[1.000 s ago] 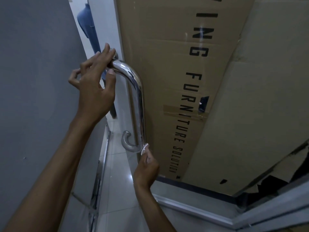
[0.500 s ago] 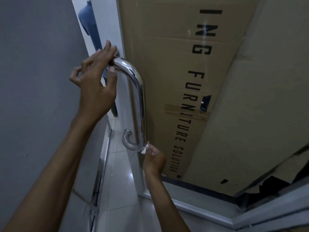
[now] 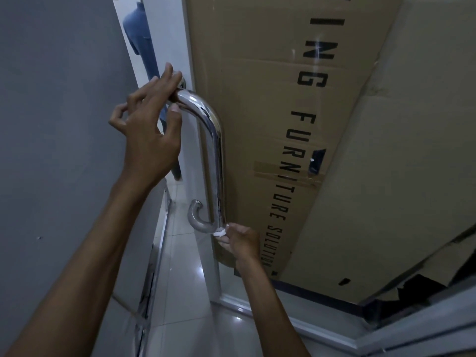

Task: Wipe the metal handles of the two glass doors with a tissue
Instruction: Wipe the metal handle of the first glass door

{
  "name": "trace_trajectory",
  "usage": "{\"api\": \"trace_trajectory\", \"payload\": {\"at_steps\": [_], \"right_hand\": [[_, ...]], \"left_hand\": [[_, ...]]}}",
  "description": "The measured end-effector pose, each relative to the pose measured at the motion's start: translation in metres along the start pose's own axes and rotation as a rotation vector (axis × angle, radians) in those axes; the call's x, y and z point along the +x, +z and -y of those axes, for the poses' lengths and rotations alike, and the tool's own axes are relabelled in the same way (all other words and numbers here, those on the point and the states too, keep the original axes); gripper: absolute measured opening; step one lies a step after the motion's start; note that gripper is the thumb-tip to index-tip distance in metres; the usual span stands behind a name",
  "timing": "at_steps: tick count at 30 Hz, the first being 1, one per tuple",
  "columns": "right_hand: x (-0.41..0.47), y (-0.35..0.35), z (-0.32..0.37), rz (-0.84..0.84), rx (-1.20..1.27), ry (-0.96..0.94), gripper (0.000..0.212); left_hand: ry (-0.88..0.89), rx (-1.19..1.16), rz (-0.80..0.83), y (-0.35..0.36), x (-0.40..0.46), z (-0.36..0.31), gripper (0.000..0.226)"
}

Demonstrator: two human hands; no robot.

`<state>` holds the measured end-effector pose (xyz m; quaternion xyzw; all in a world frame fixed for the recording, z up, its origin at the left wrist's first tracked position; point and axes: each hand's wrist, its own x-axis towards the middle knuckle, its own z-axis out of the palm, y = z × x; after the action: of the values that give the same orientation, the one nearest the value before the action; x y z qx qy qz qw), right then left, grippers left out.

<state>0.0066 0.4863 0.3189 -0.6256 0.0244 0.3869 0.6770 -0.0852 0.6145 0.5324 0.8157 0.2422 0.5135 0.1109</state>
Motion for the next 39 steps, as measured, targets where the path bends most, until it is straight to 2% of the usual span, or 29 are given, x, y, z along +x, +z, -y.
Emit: {"api": "trace_trajectory", "payload": {"at_steps": [3,12,18,24,39], "right_hand": [[-0.001,-0.001,0.007,0.028,-0.013,0.026,0.018],[-0.024,-0.006,0.064,0.158,-0.131,-0.179,0.018],[-0.026,-0.008,0.054,0.109,-0.191,-0.183,0.018],[-0.031,-0.005,0.072,0.149,-0.134,-0.214,0.015],[-0.042,-0.001,0.068,0.089,-0.280,-0.287,0.018]], "left_hand": [[-0.003,-0.005,-0.002,0.000,0.000,0.000,0.051],[-0.020,-0.027,0.003,0.001,-0.001,-0.001,0.052],[-0.018,-0.020,-0.001,0.000,0.000,-0.001,0.052],[-0.005,-0.015,0.007,-0.001,-0.001,0.000,0.051],[-0.008,-0.012,-0.003,-0.001,-0.002,-0.001,0.051]]}}
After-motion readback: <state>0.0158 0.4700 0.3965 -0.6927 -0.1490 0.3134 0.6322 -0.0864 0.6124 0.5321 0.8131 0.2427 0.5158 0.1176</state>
